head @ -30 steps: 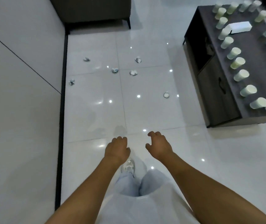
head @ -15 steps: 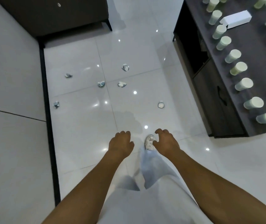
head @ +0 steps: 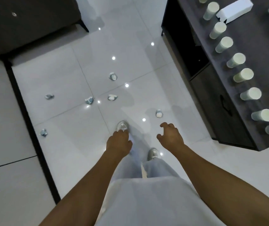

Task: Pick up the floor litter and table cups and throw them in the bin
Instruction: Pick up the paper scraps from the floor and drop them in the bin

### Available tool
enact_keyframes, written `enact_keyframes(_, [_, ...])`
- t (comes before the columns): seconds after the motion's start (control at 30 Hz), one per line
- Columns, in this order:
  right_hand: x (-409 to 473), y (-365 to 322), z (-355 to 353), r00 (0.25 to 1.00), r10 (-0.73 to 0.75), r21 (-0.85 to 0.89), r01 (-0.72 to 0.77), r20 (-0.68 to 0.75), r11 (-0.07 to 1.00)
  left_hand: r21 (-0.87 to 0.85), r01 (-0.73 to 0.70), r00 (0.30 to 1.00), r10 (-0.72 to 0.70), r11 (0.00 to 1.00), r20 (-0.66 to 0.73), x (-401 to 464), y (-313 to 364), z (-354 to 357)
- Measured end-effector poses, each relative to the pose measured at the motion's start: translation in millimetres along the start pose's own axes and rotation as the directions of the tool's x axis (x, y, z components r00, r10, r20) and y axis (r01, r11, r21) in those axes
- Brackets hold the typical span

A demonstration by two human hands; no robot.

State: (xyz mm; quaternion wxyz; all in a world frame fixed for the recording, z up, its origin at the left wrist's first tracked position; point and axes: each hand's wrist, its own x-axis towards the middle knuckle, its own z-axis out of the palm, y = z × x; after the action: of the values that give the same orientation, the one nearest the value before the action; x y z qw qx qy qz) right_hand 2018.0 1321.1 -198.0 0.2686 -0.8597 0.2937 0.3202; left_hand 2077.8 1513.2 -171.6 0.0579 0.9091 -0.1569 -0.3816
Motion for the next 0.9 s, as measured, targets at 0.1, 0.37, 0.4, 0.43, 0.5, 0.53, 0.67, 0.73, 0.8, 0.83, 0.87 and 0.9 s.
enact_keyframes(0.1, [36,-19,-4,0.997,0.069,0.078,-0.066,-0.036,0.995,0.083,-0.063,0.998,0.061,0.995,0.022,52,-13,-21])
enact_keyframes(0.37, [133,-15,-1,0.978,0.208,0.155,-0.206,0.001,0.966,0.220,-0.122,0.990,0.102,0.968,0.100,170,-24,-39])
enact_keyframes(0.4, [149,-9,2,0.974,0.225,0.167,-0.222,0.004,0.961,0.214,-0.120,0.989,0.098,0.969,0.107,187,-23,-34])
enact_keyframes(0.43, [165,-2,7,0.971,0.238,0.176,-0.236,0.008,0.956,0.201,-0.113,0.990,0.093,0.973,0.111,203,-23,-27])
enact_keyframes(0.5, [199,15,18,0.967,0.256,0.181,-0.254,0.009,0.950,0.173,-0.099,0.990,0.080,0.980,0.113,236,-22,-11])
enact_keyframes(0.53, [216,24,24,0.964,0.267,0.182,-0.265,0.010,0.947,0.158,-0.090,0.991,0.072,0.983,0.116,252,-22,-1])
enact_keyframes(0.67, [290,63,61,0.959,0.284,0.160,-0.282,0.015,0.946,0.103,-0.057,0.992,0.045,0.993,0.115,319,-27,53])
enact_keyframes(0.73, [331,83,85,0.958,0.283,0.108,-0.286,0.040,0.952,0.085,-0.057,0.993,0.048,0.995,0.107,352,-31,84])
enact_keyframes(0.8, [373,100,112,0.963,0.263,0.049,-0.266,0.065,0.963,0.065,-0.070,0.995,0.065,0.995,0.080,384,-36,117])
enact_keyframes(0.83, [394,108,126,0.966,0.248,0.029,-0.251,0.072,0.968,0.060,-0.081,0.995,0.077,0.995,0.065,399,-39,133])
enact_keyframes(0.87, [414,116,140,0.969,0.234,0.015,-0.236,0.077,0.972,0.058,-0.093,0.994,0.090,0.994,0.054,413,-41,150])
enact_keyframes(0.9, [434,123,154,0.972,0.222,0.003,-0.222,0.079,0.975,0.059,-0.104,0.994,0.101,0.993,0.047,426,-44,166])
